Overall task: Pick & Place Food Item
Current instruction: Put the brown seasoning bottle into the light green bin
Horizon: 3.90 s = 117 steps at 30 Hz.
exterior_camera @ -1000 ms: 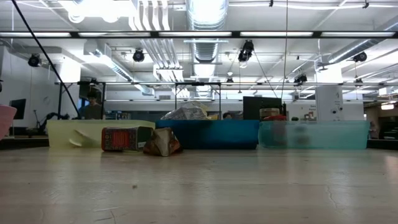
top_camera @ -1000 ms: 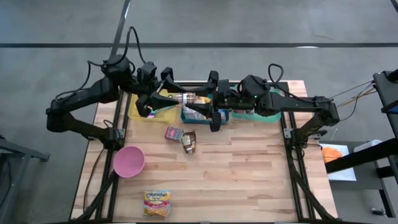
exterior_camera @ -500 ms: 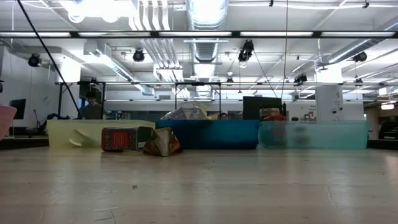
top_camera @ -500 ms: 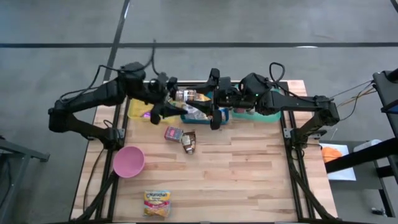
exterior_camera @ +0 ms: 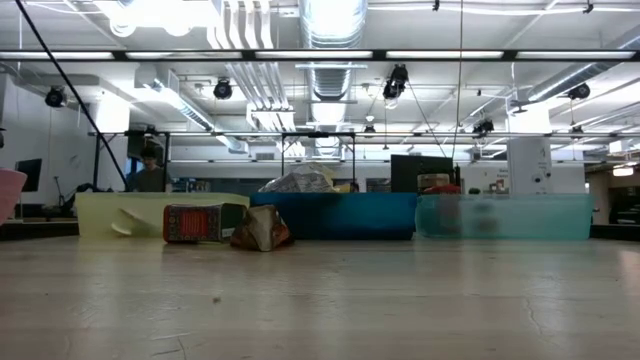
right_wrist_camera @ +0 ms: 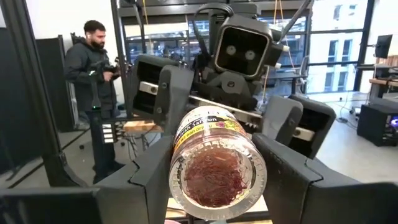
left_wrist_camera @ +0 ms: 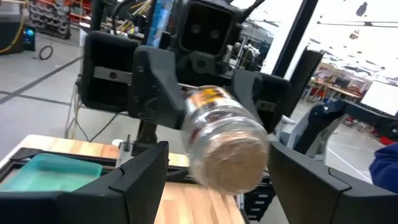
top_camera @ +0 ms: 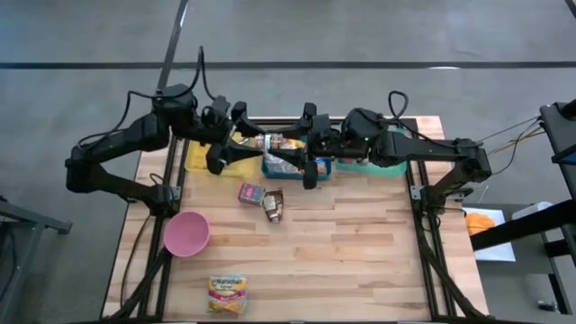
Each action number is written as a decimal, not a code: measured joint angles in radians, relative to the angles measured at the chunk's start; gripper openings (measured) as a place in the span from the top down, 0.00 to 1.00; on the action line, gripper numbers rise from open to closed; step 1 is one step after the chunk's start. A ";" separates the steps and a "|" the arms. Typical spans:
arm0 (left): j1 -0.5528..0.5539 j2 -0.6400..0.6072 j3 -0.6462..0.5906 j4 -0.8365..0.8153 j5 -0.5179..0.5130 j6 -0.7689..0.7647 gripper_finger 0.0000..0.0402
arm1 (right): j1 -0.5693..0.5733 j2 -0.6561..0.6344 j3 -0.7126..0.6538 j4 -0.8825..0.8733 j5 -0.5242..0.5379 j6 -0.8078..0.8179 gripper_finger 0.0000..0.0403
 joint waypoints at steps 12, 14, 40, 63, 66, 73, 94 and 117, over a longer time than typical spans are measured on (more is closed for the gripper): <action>-0.001 0.000 0.000 0.006 -0.021 0.000 0.32 | 0.001 0.000 0.000 0.001 0.000 0.011 0.54; -0.001 0.000 0.000 0.005 -0.021 0.001 0.32 | 0.003 0.001 0.000 0.003 -0.003 0.011 0.54; -0.004 0.026 -0.001 0.025 0.082 0.030 0.78 | 0.007 0.010 0.004 0.024 -0.054 0.037 0.54; -0.003 0.022 0.001 0.017 0.070 -0.066 0.28 | 0.008 0.014 -0.002 -0.013 -0.056 0.027 0.54; -0.003 0.022 0.001 0.018 0.069 -0.056 0.27 | 0.008 0.014 -0.002 -0.014 -0.054 0.030 0.54; -0.003 0.022 0.001 0.019 0.061 -0.046 0.39 | 0.010 0.014 -0.002 -0.008 -0.053 0.033 0.54; -0.003 0.022 0.007 0.024 0.028 -0.050 0.52 | 0.014 0.011 -0.003 -0.006 -0.042 0.037 0.53; 0.012 0.016 0.010 -0.181 0.042 -0.209 0.56 | 0.016 0.016 -0.001 -0.274 0.073 -0.052 0.21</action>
